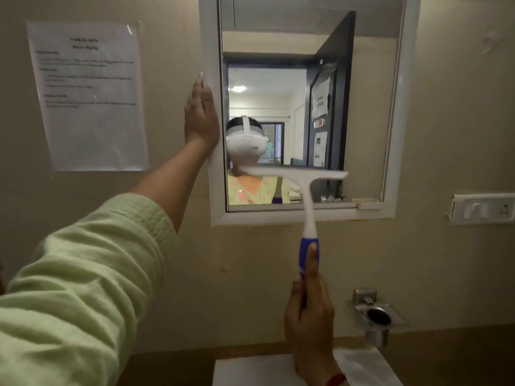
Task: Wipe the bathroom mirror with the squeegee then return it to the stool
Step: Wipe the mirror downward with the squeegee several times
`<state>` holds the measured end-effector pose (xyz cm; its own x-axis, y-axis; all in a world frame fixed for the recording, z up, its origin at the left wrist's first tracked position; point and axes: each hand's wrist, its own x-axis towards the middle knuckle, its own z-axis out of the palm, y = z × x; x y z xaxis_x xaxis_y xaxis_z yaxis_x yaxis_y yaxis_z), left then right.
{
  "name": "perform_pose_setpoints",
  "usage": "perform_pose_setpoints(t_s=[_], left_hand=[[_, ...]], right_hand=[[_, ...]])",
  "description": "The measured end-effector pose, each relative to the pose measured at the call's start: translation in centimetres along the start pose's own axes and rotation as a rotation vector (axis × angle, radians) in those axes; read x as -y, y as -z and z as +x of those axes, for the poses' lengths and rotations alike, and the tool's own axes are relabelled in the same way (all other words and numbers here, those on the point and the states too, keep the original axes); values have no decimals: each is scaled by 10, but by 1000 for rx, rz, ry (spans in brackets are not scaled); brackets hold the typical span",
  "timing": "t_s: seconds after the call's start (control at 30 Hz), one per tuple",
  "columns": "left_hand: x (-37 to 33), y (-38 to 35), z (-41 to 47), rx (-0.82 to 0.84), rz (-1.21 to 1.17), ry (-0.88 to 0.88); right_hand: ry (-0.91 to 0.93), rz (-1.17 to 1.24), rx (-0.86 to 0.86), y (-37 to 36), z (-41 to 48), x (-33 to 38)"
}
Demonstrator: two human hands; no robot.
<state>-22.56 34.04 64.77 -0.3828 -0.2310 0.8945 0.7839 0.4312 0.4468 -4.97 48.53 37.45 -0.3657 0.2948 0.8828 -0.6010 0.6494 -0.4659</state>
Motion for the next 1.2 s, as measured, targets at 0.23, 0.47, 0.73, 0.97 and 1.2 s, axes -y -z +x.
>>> perform_pose_setpoints(t_s=[0.23, 0.47, 0.73, 0.97, 1.2], left_hand=[[4, 0, -2, -8, -4, -26], [5, -2, 2, -44, 11, -61], [-1, 0, -1, -47, 13, -67], [1, -1, -1, -45, 18, -76], [1, -1, 0, -61, 20, -79]], right_hand=[[217, 68, -180, 22, 152, 16], [320, 31, -207, 22, 266, 32], [334, -50, -140, 3, 322, 48], [300, -99, -205, -3, 348, 52], [301, -118, -227, -12, 349, 52]])
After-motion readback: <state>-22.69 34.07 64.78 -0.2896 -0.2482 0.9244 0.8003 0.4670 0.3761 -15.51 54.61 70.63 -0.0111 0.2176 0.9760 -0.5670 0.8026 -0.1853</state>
